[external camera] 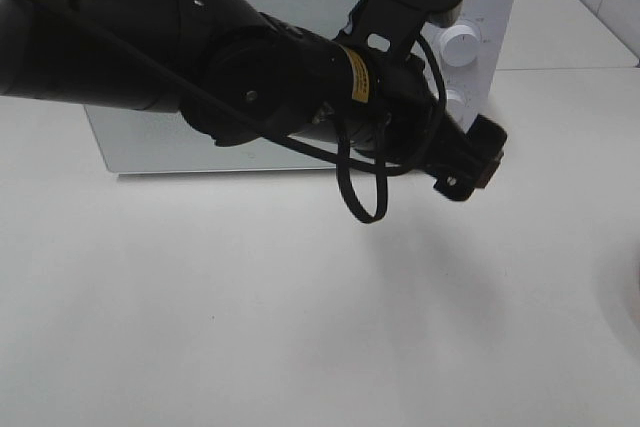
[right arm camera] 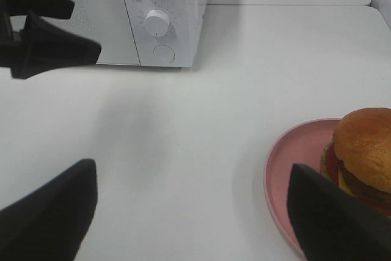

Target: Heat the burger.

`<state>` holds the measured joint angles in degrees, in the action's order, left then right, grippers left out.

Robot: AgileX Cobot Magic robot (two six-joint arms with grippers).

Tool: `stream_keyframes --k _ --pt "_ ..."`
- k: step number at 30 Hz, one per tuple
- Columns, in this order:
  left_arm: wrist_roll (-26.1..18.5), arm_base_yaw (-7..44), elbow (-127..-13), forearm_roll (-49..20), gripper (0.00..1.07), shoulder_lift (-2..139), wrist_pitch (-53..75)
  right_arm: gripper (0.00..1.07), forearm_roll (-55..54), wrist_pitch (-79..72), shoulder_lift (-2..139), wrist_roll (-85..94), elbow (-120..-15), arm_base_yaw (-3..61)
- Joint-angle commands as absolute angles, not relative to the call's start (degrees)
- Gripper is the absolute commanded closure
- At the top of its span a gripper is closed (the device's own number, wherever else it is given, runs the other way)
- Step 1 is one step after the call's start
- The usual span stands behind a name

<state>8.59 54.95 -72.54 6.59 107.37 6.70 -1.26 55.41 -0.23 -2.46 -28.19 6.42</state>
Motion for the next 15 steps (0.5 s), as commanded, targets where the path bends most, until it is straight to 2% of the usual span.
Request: stream_keyframes --k 1,2,3,5,6,7,9,15 --pt "8.54 56.38 -72.88 6.47 0.06 104.11 20.00 0.32 -1.26 54.89 -1.95 -2.75 -28.07 6.02" --pt "8.54 56.38 -72.88 6.47 0.06 104.11 20.00 0.32 -1.26 54.89 -1.95 -2.75 -28.07 6.02" --pt "8.65 56.38 -72.88 5.84 0.06 102.44 28.65 0.32 -1.26 54.89 -1.95 -2.75 -28.07 6.02" --pt "8.82 56.38 -72.88 4.87 0.06 101.70 33.17 0.32 -1.26 54.89 -1.95 -2.75 -28.07 6.02" --pt "8.88 56.38 -72.88 3.04 0.06 99.81 42.23 0.32 -1.26 54.89 -1.95 -2.75 -28.07 6.02" --pt "8.88 56.38 -72.88 3.04 0.06 99.81 42.23 0.32 -1.26 54.89 -1.95 -2.75 -28.07 6.02" --pt "8.88 56.26 -72.88 3.15 0.06 97.80 50.76 0.32 -1.26 54.89 -1.95 -2.75 -28.07 6.02" --pt "9.63 53.40 -72.88 2.18 0.06 95.17 58.96 0.32 -1.26 54.89 -1.95 -2.75 -28.07 6.02"
